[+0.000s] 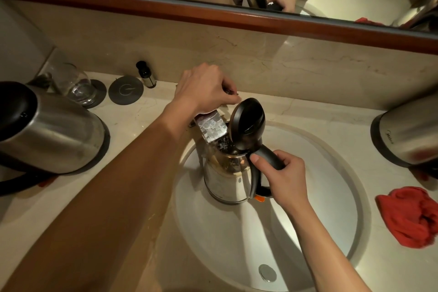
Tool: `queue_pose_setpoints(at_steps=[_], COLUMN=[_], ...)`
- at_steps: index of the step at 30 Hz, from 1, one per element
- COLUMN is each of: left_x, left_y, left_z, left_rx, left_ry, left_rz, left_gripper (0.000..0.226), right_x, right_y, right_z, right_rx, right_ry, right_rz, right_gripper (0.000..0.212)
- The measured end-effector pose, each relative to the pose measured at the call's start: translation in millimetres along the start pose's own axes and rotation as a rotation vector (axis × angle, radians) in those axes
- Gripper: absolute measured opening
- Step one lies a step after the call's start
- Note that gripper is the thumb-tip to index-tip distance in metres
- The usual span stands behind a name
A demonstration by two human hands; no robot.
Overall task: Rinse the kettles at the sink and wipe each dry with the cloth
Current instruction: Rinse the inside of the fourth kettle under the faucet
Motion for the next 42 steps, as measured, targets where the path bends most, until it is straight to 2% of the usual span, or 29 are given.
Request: queue_pose_setpoints(at_steps=[10, 14, 21, 35, 39, 42], left_x=[-1.0, -1.2, -1.1, -0.8, -1.1, -0.3], left_y=[0.0, 0.6, 0.9, 0.7, 0.9, 0.9], left_z=[0.1, 1.2, 0.1, -0.1, -0.5, -0.3], left_rx=[0.002, -0.002, 0.005, 0.005, 0.006, 0.009], left_ry=[-0.002, -0.012, -0.018, -0.002, -0.006, 0.000], left_rz=[-0.017, -0.015, -0.018, -0.016, -0.019, -0.017], left_gripper=[0.024, 0.025, 0.024, 0.025, 0.024, 0.024], right_x=[-1.0, 3.0, 0.3, 3.6, -0.1, 2.0], right_y=[1.1, 1.7, 0.6, 1.6, -0.5, 0.4], right_z=[-0.1, -0.6, -0.4, -1.2, 0.0, -1.8], right_rx=[0.008, -0.002, 0.003, 0.008, 0.008, 0.012], right_ry=[-0.001, -0.006, 0.010, -0.005, 0.015, 0.003], right_rz=[0.013, 0.023, 0.024, 0.035, 0.030, 0.035], right_gripper=[0.040, 0.052, 0.046, 0.054, 0.046, 0.053])
Point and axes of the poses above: each hand's wrist, its own y-axis away from the middle knuckle, its own z-axis out of the back of the hand, x = y × z, the point moved 8 cm from there along -y, towards the middle knuckle, and after that the axes turned 7 degrees about -x, right-handed, at the moved point
